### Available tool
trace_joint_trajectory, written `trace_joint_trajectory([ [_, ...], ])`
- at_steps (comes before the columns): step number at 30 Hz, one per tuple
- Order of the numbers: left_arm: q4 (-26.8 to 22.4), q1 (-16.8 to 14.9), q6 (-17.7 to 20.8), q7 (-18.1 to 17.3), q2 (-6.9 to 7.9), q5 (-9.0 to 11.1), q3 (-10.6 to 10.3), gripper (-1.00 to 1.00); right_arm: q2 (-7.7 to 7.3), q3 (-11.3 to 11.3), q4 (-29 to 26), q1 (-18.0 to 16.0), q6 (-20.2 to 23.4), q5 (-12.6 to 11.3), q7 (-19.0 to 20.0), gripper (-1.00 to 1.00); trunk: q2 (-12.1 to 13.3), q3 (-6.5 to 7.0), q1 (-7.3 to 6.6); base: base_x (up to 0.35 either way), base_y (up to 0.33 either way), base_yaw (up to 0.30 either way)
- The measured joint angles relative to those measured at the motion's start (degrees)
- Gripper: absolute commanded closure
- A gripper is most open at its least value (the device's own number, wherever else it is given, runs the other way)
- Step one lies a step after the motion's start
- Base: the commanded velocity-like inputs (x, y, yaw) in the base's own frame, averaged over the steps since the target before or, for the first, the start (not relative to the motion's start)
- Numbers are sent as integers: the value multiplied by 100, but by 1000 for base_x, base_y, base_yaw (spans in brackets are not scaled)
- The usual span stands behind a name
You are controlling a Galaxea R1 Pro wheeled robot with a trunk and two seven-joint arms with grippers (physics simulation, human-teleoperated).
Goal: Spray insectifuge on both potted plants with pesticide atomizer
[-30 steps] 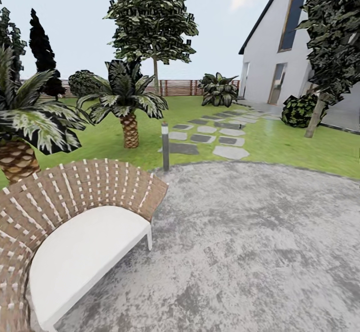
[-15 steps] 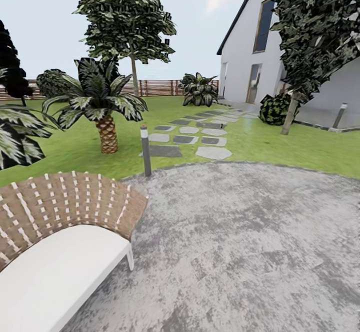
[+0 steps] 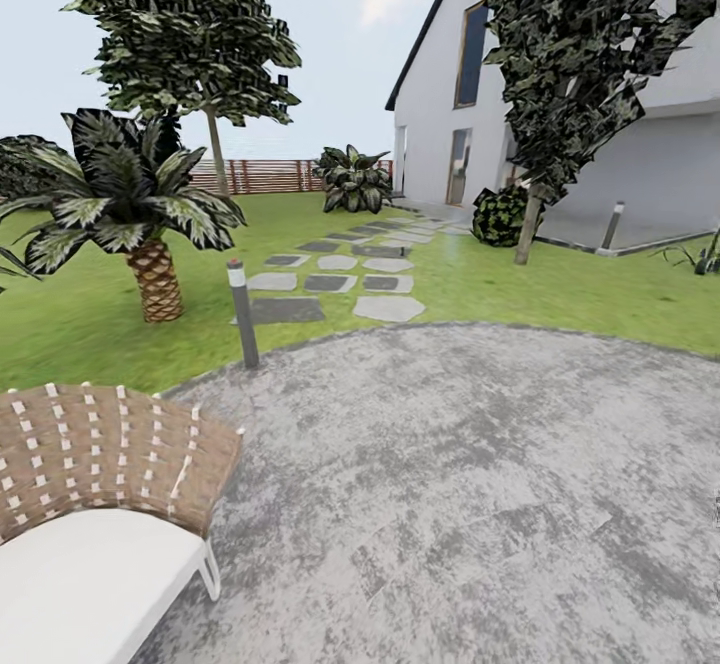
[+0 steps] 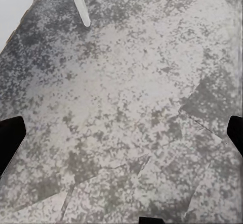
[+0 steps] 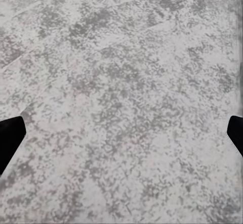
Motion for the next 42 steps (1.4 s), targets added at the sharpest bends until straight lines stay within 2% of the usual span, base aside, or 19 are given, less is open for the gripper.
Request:
trace_joint_trajectory([
  [30, 7, 5, -80, 0, -1, 0, 1, -100, 0, 1, 10, -3, 0, 0, 6, -100, 0, 0, 0, 338, 0, -25],
  [42, 9, 1, -81, 0, -1, -1, 0, -100, 0, 0, 8, 0, 1, 0, 4, -100, 0, 0, 0, 338, 0, -218],
])
